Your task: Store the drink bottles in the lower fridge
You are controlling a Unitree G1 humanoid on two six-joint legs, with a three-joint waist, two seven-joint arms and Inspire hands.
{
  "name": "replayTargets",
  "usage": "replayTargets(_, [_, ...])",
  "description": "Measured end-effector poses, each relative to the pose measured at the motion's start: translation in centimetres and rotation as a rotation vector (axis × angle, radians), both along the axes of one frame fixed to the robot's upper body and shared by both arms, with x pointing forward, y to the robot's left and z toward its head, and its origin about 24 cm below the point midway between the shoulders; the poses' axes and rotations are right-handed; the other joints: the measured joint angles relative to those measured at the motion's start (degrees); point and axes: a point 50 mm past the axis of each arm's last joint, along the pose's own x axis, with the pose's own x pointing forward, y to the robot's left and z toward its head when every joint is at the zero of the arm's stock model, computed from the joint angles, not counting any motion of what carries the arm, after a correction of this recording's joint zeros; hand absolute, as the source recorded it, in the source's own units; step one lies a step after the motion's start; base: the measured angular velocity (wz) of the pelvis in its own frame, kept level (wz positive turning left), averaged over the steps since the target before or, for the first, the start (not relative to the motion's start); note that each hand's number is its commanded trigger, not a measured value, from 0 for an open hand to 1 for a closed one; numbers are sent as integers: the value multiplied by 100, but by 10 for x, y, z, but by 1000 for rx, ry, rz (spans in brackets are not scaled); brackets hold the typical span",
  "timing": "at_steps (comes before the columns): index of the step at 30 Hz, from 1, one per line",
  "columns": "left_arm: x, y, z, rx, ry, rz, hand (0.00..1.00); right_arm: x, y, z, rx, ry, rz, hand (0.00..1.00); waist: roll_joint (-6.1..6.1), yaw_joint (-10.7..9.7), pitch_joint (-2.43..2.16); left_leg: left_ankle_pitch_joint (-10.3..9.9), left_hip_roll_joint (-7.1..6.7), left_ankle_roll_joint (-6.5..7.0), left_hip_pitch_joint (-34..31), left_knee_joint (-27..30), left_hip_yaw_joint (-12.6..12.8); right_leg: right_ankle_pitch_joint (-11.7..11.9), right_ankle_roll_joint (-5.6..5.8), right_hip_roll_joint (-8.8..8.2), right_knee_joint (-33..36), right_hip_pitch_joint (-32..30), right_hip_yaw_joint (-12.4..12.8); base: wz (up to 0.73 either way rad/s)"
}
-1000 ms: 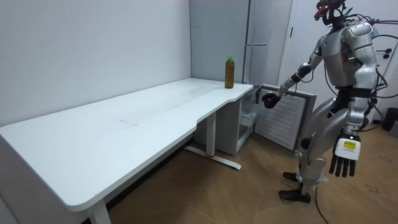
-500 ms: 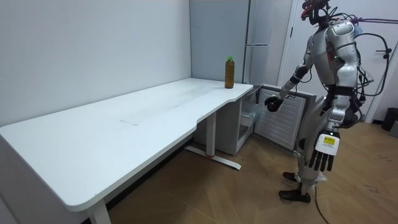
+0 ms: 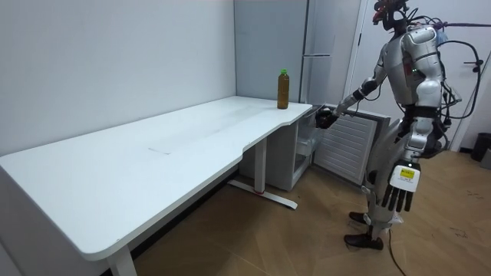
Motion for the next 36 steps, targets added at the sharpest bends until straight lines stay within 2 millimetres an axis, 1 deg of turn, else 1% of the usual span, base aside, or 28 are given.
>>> replayTargets(2, [0, 2, 0, 0, 0, 17, 0, -1, -1, -1, 3, 4, -4, 100, -10, 15, -2, -3, -2, 4, 1, 4, 35, -5, -1, -1, 24, -23, 54, -8])
replayTargets(5, [-2, 6, 1, 10, 7, 35, 0, 0, -1, 1, 3, 2, -3, 100, -13, 10, 0, -3, 0, 4, 4, 5, 49, -7, -2, 0, 38, -29, 71, -3])
replayTargets(6, [-3, 7, 0, 14, 14, 38, 0, 1, -1, 2, 5, 4, -2, 78, -13, 13, 0, -3, 0, 4, 7, 7, 52, -8, -1, 0, 45, -30, 80, 0])
replayTargets(7, [-3, 7, 0, 14, 16, 38, 0, 1, -1, 2, 7, 8, -3, 6, -14, 13, 0, -3, 0, 4, 10, 9, 53, -9, -1, -1, 50, -30, 84, 0])
replayTargets(8, [-4, 8, 0, 15, 22, 39, 0, 1, -1, 2, 9, 7, -4, 0, -13, 5, 0, -3, -2, 4, 10, 18, 53, -11, 0, -5, 60, -29, 85, 0])
replayTargets(15, [-9, 10, -2, 26, 52, 49, 0, 0, -4, 3, 31, 21, -35, 0, -26, -9, 7, -3, -58, 10, 8, 29, 48, -82, 24, -71, 218, -94, 103, 1])
replayTargets(20, [-10, 10, -2, 28, 59, 52, 0, 3, -4, 7, 41, 18, -39, 0, -25, -30, 7, -10, -62, 20, 8, 27, 49, -86, 24, -71, 214, -92, 105, 0])
replayTargets(24, [-11, 11, -2, 38, 74, 39, 0, 3, -3, 7, 41, 20, -39, 0, -25, -77, 7, -12, -64, 23, 11, 27, 49, -91, 27, -73, 214, -90, 107, 0])
replayTargets(32, [-13, 12, -3, 37, 94, 39, 0, 4, -3, 8, 43, 20, -24, 0, -26, -100, 7, -12, -65, 23, 29, 21, 53, -99, 25, -70, 222, -83, 117, 0])
replayTargets(36, [-14, 13, -3, 38, 108, 41, 0, 5, -5, 9, 32, 13, -13, 0, -41, -96, 16, -13, -61, 22, 29, 21, 54, -99, 24, -66, 217, -84, 116, 0])
